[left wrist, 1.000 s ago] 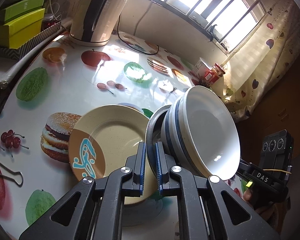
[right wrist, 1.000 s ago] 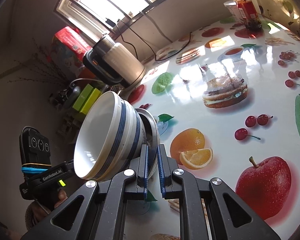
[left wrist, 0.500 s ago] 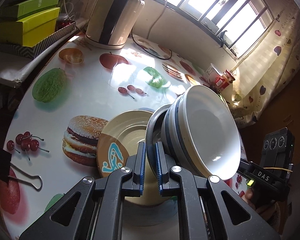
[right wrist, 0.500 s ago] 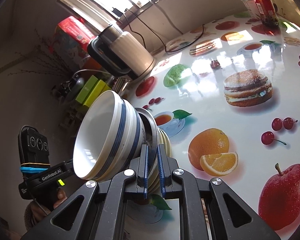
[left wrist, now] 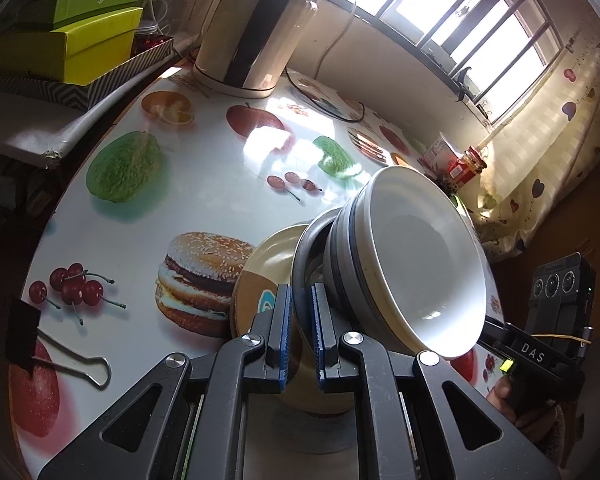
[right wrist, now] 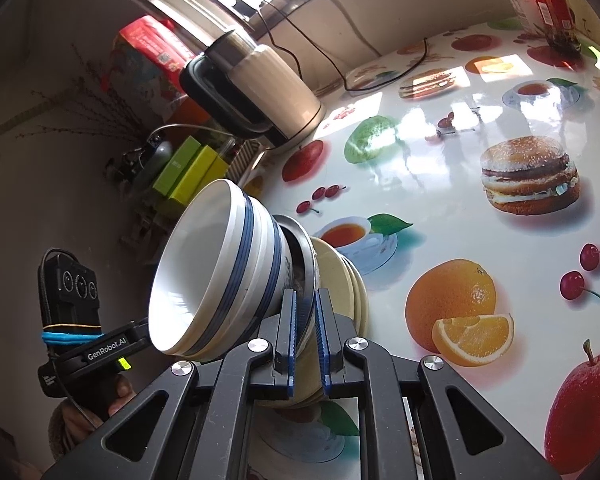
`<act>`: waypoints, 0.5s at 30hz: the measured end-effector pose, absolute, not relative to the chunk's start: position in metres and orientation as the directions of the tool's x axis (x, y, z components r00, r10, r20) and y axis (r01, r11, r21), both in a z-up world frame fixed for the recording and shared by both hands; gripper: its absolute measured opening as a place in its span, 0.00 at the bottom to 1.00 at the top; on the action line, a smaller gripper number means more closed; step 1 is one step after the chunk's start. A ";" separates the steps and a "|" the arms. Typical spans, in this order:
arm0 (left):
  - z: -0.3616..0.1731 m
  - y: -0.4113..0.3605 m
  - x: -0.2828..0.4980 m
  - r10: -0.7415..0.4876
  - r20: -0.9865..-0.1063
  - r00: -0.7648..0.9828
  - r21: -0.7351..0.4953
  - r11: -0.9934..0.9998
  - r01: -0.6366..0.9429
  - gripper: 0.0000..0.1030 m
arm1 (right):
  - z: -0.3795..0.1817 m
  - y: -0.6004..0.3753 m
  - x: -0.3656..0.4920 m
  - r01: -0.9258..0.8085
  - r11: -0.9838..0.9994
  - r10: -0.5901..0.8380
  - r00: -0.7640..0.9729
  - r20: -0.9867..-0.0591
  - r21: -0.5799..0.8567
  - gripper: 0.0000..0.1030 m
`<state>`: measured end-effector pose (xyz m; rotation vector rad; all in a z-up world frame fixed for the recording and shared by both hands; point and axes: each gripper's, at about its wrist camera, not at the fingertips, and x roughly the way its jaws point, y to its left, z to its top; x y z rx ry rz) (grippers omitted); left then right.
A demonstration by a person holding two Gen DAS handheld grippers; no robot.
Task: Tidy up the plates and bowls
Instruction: 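Carry the nested bowls over the cream plate stack with both tools, then lower the nested bowls onto the cream plates and open both tools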
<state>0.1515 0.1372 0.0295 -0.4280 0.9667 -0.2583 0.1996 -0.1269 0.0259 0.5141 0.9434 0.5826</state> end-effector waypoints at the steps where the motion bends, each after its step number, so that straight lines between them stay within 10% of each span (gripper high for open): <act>1: 0.029 0.138 0.152 -0.398 -0.738 0.546 -0.463 0.886 0.020 0.10 | 0.025 -0.126 0.200 -0.233 0.734 0.661 0.457 -0.595 0.637 0.11; 15: 0.022 0.141 0.152 -0.388 -0.750 0.537 -0.458 0.889 0.001 0.10 | 0.017 -0.121 0.204 -0.224 0.734 0.663 0.437 -0.608 0.641 0.11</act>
